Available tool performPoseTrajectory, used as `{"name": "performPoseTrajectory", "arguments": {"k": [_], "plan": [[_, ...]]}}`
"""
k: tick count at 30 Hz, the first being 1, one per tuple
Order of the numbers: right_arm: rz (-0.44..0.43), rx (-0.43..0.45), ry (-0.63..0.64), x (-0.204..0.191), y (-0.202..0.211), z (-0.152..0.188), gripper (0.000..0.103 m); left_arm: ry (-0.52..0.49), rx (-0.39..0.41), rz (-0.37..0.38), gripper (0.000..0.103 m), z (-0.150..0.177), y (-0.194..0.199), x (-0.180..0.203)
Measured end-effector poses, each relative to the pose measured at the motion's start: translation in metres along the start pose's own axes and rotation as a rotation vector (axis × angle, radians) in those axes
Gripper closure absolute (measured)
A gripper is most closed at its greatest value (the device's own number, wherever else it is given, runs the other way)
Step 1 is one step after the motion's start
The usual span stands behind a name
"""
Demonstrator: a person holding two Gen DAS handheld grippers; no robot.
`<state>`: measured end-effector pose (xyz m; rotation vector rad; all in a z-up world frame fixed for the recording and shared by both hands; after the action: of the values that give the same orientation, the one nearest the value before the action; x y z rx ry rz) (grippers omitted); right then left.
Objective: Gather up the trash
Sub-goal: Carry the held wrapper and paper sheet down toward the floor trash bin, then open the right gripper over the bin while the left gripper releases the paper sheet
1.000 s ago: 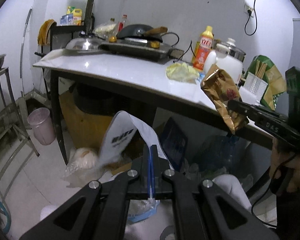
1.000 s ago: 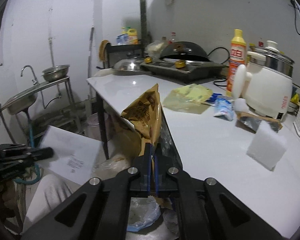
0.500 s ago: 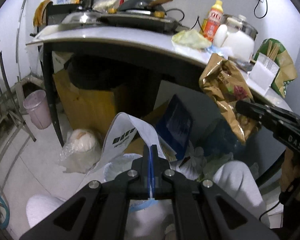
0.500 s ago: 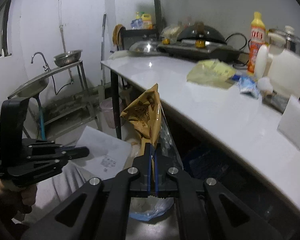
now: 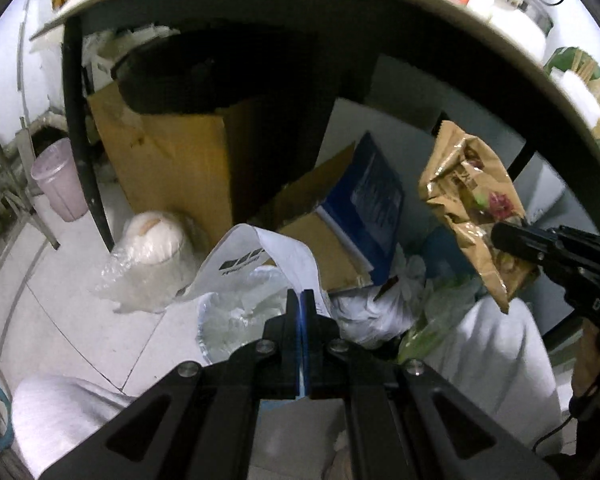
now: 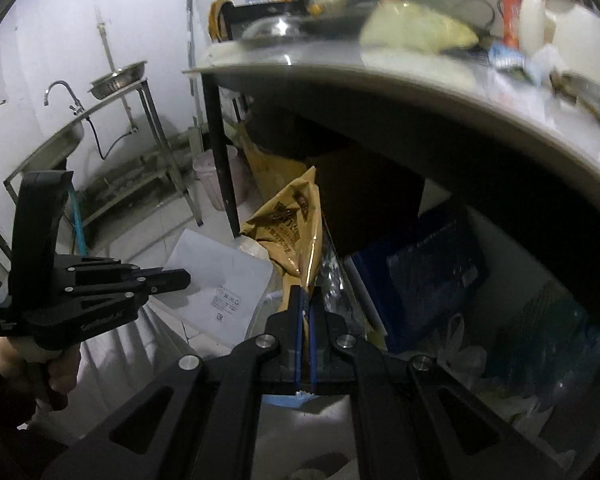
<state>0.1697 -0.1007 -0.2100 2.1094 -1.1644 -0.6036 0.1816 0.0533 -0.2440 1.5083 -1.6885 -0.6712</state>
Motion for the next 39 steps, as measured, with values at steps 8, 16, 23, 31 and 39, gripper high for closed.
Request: {"name": "performPoseTrajectory", "arguments": {"k": [8,16,23,31,39], "plan": [[0.001,-0.085,-0.046,0.019,-0.044,0.017,0.101,0.024,-0.114,0.003,0.103,0.011,-0.058,-0.009],[-0.003,-0.144,-0.074,0.040,-0.074,0.025,0.101,0.053,-0.197,0.003,0.103,0.022,-0.096,-0.014],[-0.007,-0.168,-0.097,0.044,-0.084,0.031,0.101,0.091,-0.248,-0.006,0.103,0.024,-0.111,-0.023],[-0.001,-0.183,-0.096,0.041,-0.087,0.030,0.101,0.120,-0.250,-0.003,0.102,0.024,-0.112,-0.027],[0.000,-0.184,-0.080,0.035,-0.086,0.028,0.101,0.146,-0.241,0.002,0.077,0.025,-0.109,-0.032]]}}
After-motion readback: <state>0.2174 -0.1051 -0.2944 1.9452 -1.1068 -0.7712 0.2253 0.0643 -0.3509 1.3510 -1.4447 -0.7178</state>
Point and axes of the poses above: each gripper's, at about its wrist camera, not at the fingertips, and y roughly against the way its jaws point, x to its right, z to its underside, the point moved 3 cm from there along -y, roughly the way its jaws point, and after that the axes turned 1 degree about x, right-handed, at the moved point
